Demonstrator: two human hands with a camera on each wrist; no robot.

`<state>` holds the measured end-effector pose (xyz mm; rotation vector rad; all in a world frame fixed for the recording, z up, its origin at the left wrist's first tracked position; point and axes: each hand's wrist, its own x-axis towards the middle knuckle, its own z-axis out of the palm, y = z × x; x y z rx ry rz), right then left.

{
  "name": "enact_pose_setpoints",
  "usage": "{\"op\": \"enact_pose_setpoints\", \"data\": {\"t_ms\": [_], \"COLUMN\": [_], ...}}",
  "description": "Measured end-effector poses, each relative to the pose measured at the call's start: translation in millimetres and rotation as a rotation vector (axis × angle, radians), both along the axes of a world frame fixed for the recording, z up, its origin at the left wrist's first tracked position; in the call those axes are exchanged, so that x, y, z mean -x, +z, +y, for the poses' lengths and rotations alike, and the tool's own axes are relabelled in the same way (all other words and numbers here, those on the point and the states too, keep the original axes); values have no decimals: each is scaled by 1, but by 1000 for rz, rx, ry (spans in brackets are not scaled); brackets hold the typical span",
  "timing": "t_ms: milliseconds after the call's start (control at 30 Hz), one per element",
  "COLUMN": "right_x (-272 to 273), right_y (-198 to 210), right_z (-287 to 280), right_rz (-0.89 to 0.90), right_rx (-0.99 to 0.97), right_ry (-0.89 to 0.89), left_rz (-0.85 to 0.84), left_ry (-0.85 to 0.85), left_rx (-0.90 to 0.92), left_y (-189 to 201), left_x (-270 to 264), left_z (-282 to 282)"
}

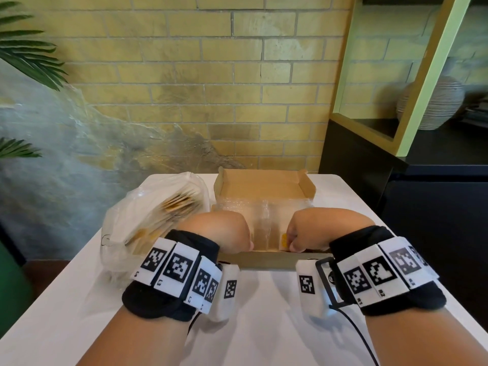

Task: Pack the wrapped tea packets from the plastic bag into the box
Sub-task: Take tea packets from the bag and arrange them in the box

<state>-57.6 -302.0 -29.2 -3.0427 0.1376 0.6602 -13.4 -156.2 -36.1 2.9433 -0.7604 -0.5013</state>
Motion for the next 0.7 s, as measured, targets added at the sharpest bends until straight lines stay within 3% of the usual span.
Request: {"op": "enact_pose_setpoints", "data": {"t_ms": [133,200,333,467,700], "right_x": [-3,-3,0,3,-1], "right_y": [-5,-5,-3,9,9], "right_z": [-7,-9,-7,-10,-11], "right_rz": [6,-55,-4,-68,-337], "right_rx": [-37,-52,-1,-134,-308], "right_ry": [-95,-88,-71,-47,-2], "left_rz": [-20,-11,-1,-8,-218], "left_ry": [62,87,96,122,330], "left_rx": [-43,-29,0,194,539], "left_y": [-2,-3,-2,9,22], "left_x": [-6,-9,-10,-14,-35], "left_z": [3,5,6,18,52]}}
